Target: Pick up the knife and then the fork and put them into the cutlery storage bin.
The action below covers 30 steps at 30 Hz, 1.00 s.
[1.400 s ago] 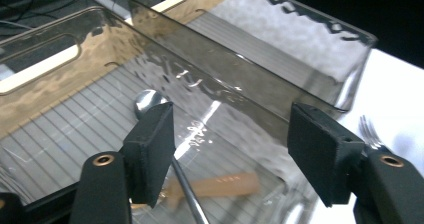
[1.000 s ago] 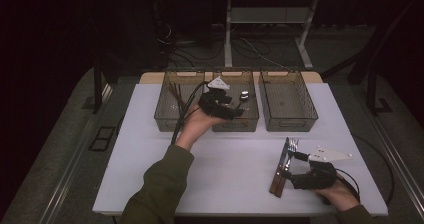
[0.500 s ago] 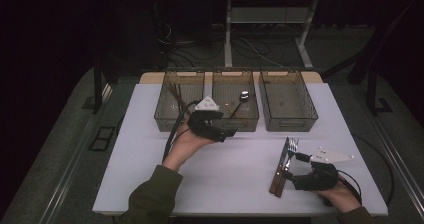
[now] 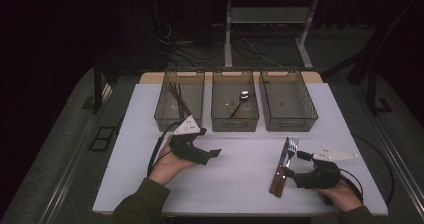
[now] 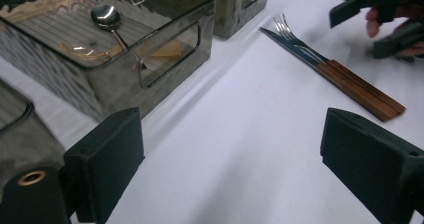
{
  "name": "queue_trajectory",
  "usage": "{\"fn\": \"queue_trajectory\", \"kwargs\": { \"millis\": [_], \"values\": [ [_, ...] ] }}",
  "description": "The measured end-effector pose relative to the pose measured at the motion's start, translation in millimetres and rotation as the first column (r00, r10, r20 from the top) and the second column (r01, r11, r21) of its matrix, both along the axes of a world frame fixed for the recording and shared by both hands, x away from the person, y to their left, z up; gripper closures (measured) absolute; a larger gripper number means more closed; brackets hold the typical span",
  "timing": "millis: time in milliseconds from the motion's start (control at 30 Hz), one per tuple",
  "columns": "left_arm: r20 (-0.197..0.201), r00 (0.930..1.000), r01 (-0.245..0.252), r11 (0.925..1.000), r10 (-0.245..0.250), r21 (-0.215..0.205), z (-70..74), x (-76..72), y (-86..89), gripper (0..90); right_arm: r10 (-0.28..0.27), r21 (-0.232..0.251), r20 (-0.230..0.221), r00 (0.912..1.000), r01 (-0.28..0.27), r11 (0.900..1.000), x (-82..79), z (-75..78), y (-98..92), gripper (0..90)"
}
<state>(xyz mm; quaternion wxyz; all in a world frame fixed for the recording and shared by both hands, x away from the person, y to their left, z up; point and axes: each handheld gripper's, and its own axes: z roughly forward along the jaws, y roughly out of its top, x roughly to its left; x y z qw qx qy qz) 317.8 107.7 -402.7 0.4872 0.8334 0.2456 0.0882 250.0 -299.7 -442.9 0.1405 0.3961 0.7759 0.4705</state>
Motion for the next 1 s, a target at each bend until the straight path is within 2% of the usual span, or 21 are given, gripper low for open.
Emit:
{"fn": "queue_trajectory", "kwargs": {
  "millis": [100, 333, 433, 500, 567, 633, 733, 767, 933, 1000],
  "values": [
    [0.007, 1.0, 0.003, 1.0, -0.003, -0.001, -2.3, -7.8, 8.5, 6.5, -0.005, 0.0, -0.002, 1.0, 0.005, 1.0, 0.1, 0.3, -2.0, 15.1],
    [-0.005, 0.9998, -0.02, 0.9996, 0.021, 0.019, -14.0, -23.7, 24.9, 0.0, -0.018, -0.004, -0.005, 0.9998, 0.018, 1.0, 0.5, 0.1, -6.1, 15.1],
    [-0.01, 0.9995, -0.029, 0.9985, 0.029, 0.048, -20.1, -31.1, 30.7, 0.0, -0.019, -0.015, -0.012, 0.9997, 0.019, 1.0, 1.1, 2.2, -6.1, 15.0],
    [-0.017, 0.9994, -0.03, 0.9987, 0.031, 0.042, -24.8, -35.2, 34.7, 0.0, 0.013, -0.014, -0.039, 0.9992, -0.014, 1.0, 2.1, 7.6, -6.1, 15.1],
    [-0.029, 0.9991, -0.031, 0.9988, 0.032, 0.038, -29.2, -38.5, 38.0, 0.0, 0.043, -0.026, -0.043, 0.9981, -0.044, 0.999, 2.2, 14.3, -3.7, 15.1],
    [-0.024, 0.9993, -0.028, 0.9991, 0.029, 0.032, -31.8, -40.4, 39.3, 0.0, 0.073, -0.013, -0.06, 0.9955, -0.074, 0.997, 2.0, 17.7, -0.2, 16.4],
    [-0.024, 0.9992, -0.03, 0.9989, 0.031, 0.035, -35.3, -41.6, 40.8, 0.0, 0.121, -0.019, -0.091, 0.9884, -0.124, 0.992, 3.1, 18.0, 9.1, 28.1],
    [-0.029, 0.9991, -0.03, 0.9993, 0.031, 0.023, -36.4, -41.7, 40.5, 0.0, 0.139, -0.024, -0.098, 0.9855, -0.142, 0.99, 3.8, 17.0, 12.6, 34.2],
    [-0.027, 0.9993, -0.025, 0.9983, 0.026, 0.052, -37.6, -45.0, 37.8, 0.0, 0.207, -0.042, -0.14, 0.9682, -0.215, 0.976, 6.1, 15.3, 29.7, 58.6],
    [-0.027, 0.9992, -0.027, 0.9983, 0.028, 0.052, -38.2, -45.3, 38.7, 0.0, 0.229, -0.071, -0.156, 0.9608, -0.242, 0.968, 7.2, 14.5, 36.1, 69.0]
  ]
}}
